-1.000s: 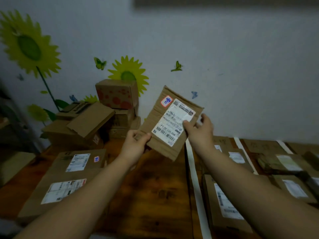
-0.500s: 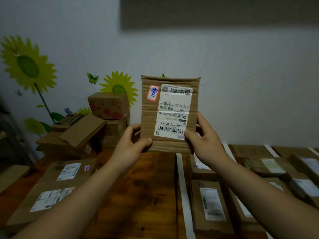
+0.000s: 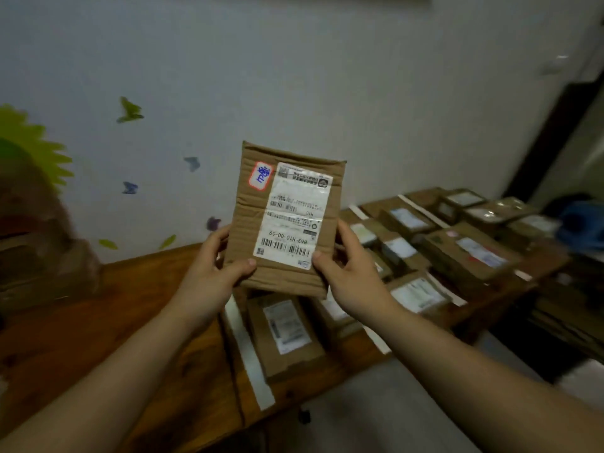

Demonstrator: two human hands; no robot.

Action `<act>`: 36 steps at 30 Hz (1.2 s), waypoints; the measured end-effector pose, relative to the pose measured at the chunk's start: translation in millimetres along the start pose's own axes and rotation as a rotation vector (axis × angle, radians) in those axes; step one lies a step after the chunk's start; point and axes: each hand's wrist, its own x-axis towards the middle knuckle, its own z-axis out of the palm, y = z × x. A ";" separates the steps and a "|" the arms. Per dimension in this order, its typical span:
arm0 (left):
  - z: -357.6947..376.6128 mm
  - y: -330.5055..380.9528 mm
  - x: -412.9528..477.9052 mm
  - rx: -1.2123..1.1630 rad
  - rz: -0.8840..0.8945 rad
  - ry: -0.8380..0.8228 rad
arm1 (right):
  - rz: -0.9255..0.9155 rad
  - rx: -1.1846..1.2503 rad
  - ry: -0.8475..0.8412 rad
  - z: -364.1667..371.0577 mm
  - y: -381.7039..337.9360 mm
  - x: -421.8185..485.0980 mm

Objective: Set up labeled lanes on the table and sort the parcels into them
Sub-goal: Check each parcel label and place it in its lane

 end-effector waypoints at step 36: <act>437.3 -65.6 91.9 0.144 -0.282 -0.448 | 0.419 -0.001 0.334 -418.0 147.1 2.5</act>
